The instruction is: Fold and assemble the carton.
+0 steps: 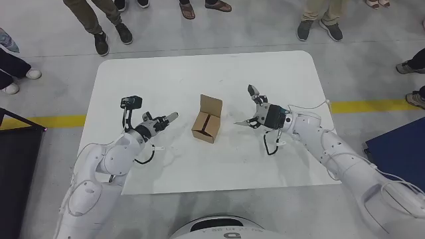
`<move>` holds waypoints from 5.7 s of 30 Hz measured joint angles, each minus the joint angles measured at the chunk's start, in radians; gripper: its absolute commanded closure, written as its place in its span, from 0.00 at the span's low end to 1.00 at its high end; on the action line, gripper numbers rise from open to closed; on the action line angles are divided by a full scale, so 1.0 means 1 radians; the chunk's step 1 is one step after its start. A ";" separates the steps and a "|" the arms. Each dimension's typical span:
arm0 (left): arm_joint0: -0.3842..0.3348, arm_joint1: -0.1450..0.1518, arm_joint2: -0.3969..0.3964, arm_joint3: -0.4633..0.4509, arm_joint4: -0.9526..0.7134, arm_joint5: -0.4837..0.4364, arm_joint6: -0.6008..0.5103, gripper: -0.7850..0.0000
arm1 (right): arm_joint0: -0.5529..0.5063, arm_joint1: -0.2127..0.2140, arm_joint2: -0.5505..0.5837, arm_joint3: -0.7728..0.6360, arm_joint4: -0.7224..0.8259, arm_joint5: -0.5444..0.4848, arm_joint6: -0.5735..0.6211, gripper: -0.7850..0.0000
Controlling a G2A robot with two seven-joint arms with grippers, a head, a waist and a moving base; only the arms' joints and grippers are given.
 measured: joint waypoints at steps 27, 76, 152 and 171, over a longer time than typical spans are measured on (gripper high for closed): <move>-0.082 -0.027 0.237 -0.014 0.037 -0.035 -0.142 0.00 | -0.023 0.009 0.022 -0.017 0.020 -0.010 0.010 0.00; -0.032 0.004 -0.025 -0.036 -0.033 -0.078 -0.058 0.00 | 0.194 -0.189 -0.128 0.276 0.058 -0.162 0.246 0.00; -0.282 -0.046 0.261 0.119 0.149 -0.011 -0.170 0.00 | 0.058 -0.146 0.003 0.091 -0.079 -0.087 0.270 0.00; -0.282 -0.046 0.261 0.119 0.149 -0.011 -0.170 0.00 | 0.084 -0.163 0.016 0.150 -0.088 -0.056 0.236 0.00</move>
